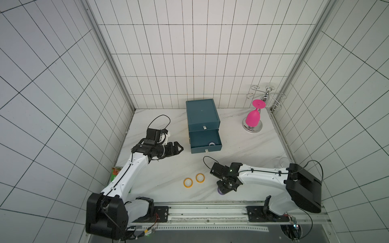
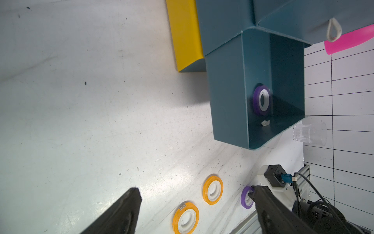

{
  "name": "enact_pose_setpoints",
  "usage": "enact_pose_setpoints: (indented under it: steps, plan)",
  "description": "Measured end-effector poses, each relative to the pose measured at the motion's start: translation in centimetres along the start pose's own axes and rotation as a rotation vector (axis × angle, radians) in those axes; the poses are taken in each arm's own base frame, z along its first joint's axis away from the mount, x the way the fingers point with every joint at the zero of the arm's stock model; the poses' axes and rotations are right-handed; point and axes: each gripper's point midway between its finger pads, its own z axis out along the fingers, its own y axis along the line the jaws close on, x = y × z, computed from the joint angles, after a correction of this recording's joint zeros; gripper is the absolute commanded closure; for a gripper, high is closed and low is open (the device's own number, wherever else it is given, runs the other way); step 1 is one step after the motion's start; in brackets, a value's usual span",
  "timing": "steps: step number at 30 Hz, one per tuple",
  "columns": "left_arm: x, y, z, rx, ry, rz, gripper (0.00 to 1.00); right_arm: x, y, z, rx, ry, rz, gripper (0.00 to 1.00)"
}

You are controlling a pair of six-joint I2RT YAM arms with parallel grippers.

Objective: Place the transparent tape into the drawer according to color
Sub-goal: Pick up the tape at the center of the board.

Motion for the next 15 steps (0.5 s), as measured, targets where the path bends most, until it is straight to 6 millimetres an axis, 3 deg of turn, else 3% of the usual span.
enact_pose_setpoints:
  steps: [8, 15]
  plan:
    - [0.0, 0.0, 0.0, 0.000, -0.001, 0.001, 0.09, -0.9, -0.2, -2.3, -0.037, -0.070, 0.028, 1.00]
    - [0.0, -0.1, -0.1, 0.002, -0.005, 0.002, 0.09, -5.7, -1.0, -6.5, -0.072, -0.213, 0.097, 1.00]
